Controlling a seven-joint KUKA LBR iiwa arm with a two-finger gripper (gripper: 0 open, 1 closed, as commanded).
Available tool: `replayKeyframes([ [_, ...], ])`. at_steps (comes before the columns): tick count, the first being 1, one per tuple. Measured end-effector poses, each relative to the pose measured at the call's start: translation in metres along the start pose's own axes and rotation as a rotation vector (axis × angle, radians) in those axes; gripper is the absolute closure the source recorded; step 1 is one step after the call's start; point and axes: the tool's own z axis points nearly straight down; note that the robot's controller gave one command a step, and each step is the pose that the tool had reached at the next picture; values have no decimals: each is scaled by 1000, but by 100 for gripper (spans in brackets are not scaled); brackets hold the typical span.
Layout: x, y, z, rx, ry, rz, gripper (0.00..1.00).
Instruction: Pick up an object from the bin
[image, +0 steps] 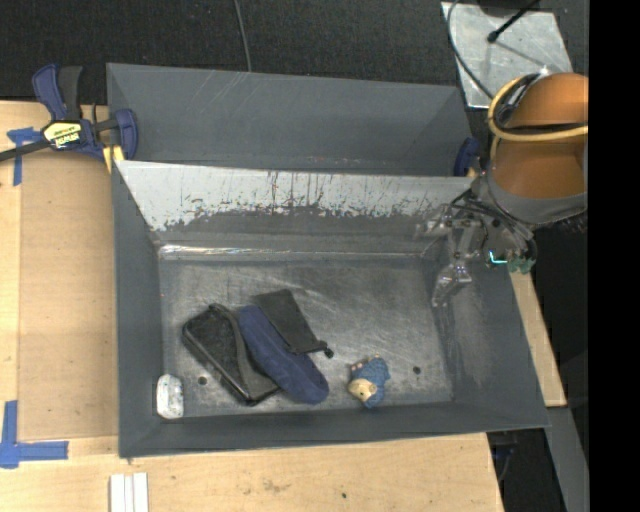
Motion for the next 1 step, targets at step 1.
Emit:
replayKeyframes([
  [1, 68, 72, -33, -2, -5, -94, 0],
])
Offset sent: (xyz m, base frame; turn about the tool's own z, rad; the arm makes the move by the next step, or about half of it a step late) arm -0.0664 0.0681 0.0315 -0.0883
